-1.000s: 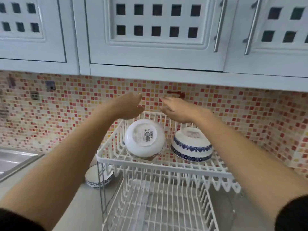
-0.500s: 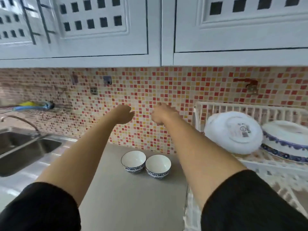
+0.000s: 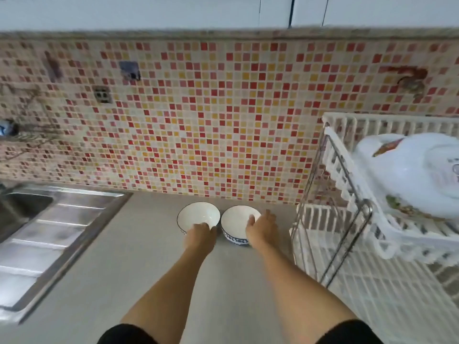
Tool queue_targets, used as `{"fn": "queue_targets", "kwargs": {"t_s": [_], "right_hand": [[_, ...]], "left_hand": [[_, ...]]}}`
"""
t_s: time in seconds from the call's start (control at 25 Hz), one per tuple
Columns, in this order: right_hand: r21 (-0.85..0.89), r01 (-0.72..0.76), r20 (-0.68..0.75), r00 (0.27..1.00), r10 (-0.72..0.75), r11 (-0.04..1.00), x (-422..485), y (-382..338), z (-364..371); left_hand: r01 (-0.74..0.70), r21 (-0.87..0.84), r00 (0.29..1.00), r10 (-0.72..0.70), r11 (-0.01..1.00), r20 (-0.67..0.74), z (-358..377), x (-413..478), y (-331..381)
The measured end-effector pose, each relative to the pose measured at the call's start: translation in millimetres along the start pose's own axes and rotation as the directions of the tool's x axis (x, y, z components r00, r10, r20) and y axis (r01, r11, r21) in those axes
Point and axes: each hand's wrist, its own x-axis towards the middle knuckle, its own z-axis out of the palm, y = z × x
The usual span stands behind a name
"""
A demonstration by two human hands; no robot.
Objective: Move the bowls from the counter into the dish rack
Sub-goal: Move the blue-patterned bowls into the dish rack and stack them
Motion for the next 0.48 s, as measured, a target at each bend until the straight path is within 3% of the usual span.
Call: {"fn": "queue_targets", "kwargs": {"t_s": [0.12, 0.24, 0.36, 0.48], "right_hand": [[0.012, -0.114, 0.002, 0.994, 0.114, 0.993, 21.3, 26.4, 27.0], [0.011, -0.17, 0.009, 0.985, 0.17, 0.985, 39.4, 41.8, 53.4], [0.137, -0.219, 0.065, 0.975, 0.212, 0.966, 58.9, 51.4, 81.9], [0.164, -0.212, 0.126, 0.973, 0.193, 0.963, 67.9, 56.2, 96.1]], "left_hand": [[0.067, -0.13, 0.997, -0.061, 0.989, 0.052, 34.1, 22.2, -1.4], [0.032, -0.228, 0.998, -0.017, 0.973, 0.068, 62.9, 41.6, 0.8], [-0.007, -0.305, 0.997, 0.031, 0.952, 0.074, 85.6, 54.1, 3.3], [0.067, -0.396, 0.989, -0.009, 0.916, 0.147, 97.6, 60.0, 8.0]]}}
